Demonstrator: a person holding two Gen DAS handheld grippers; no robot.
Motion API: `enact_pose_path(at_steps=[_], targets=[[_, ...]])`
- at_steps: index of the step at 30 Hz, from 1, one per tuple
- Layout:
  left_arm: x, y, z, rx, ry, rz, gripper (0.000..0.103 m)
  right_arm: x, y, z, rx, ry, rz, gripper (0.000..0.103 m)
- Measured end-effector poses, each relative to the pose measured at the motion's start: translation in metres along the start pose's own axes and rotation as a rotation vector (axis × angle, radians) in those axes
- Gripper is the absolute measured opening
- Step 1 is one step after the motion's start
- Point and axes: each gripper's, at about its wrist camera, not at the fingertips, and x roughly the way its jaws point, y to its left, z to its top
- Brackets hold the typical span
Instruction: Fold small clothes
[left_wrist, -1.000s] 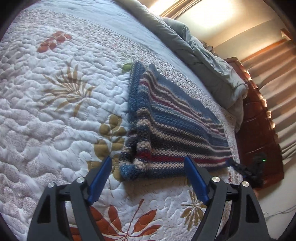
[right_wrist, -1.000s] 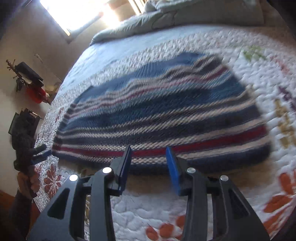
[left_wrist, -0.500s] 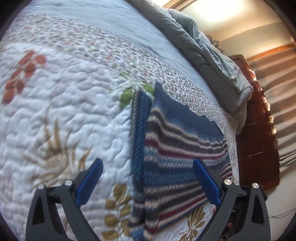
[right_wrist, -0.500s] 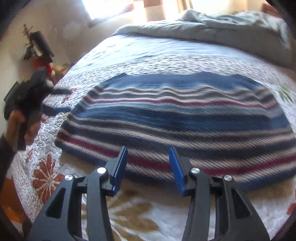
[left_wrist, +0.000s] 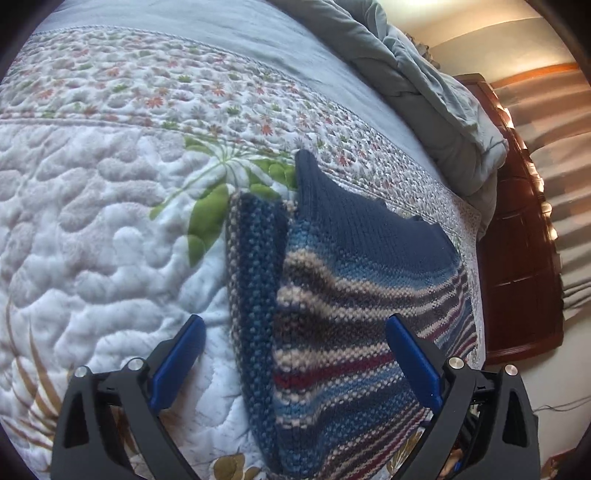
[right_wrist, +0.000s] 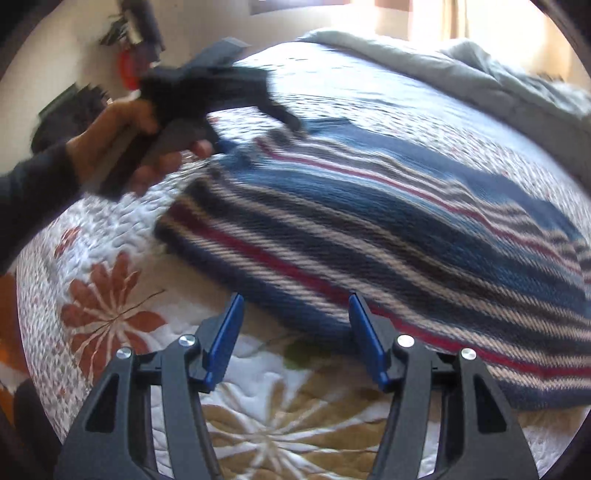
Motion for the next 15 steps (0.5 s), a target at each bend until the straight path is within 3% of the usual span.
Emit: enact_pose_path(at_steps=[5, 7, 15], targets=[[0.005, -0.002, 0.009, 0.005, 0.004, -0.004, 0.099, 0.002, 0.028, 0.004, -0.107, -0.007, -0.046, 0.062], [0.005, 0.0, 0.013, -0.008, 0.002, -0.02, 0.099, 0.004, 0.046, -0.001, -0.197, -0.015, -0.102, 0.067], [0.008, 0.004, 0.016, 0.001, 0.059, -0.087, 0.099, 0.031, 0.109, -0.03, -0.538, -0.071, -0.358, 0.066]])
